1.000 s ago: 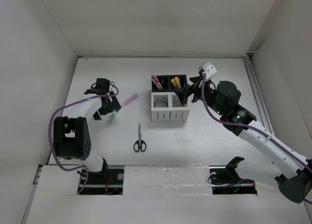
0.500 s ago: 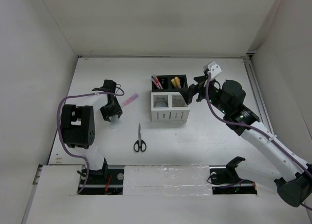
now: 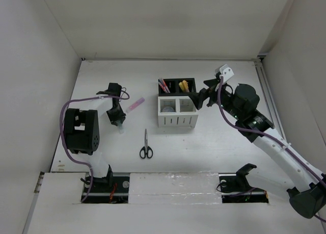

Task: Sort the stationery into containers
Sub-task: Pick up the stationery from the center of the board.

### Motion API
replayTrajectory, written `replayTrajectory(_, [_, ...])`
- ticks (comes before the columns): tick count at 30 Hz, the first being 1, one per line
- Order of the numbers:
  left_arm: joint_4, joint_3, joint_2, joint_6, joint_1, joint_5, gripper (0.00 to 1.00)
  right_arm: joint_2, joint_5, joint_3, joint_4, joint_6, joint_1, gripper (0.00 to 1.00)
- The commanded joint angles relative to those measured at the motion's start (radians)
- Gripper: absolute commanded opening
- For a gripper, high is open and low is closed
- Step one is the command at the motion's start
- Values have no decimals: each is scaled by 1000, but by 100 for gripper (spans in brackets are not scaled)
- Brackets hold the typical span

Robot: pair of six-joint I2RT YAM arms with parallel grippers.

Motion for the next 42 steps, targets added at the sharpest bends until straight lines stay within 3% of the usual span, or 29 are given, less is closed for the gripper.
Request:
replayTrajectory(1, [-71, -22, 47, 0, 3, -30, 14, -9, -19, 1, 29, 0, -11, 100])
replayTrajectory(4, [-71, -22, 38, 0, 3, -18, 0, -9, -19, 1, 29, 0, -11, 100])
replayTrajectory(8, [-71, -11, -7, -9, 3, -46, 0, -9, -28, 1, 29, 9, -20, 100])
replayTrajectory(15, [-47, -11, -408, 4, -53, -112, 0, 0, -111, -9, 79, 82, -40, 100])
replayTrajectory(19, [57, -74, -658, 78, -53, 77, 0, 52, -229, -9, 203, 197, -40, 100])
replayTrajectory(21, [154, -124, -737, 122, -53, 245, 0, 80, -238, 4, 312, 312, -4, 100])
replayTrajectory(24, [215, -125, -841, 153, -53, 391, 0, 177, -238, 76, 355, 409, 50, 100])
replayTrajectory(29, [245, -148, -936, 164, -53, 493, 0, 368, -81, 347, 262, 420, 257, 100])
replayTrajectory(33, [257, -157, -1001, 164, -53, 517, 0, 566, -44, 532, 134, 420, 309, 91])
replayTrajectory(42, [275, -168, -1024, 164, -53, 552, 0, 738, 4, 658, 71, 441, 388, 78])
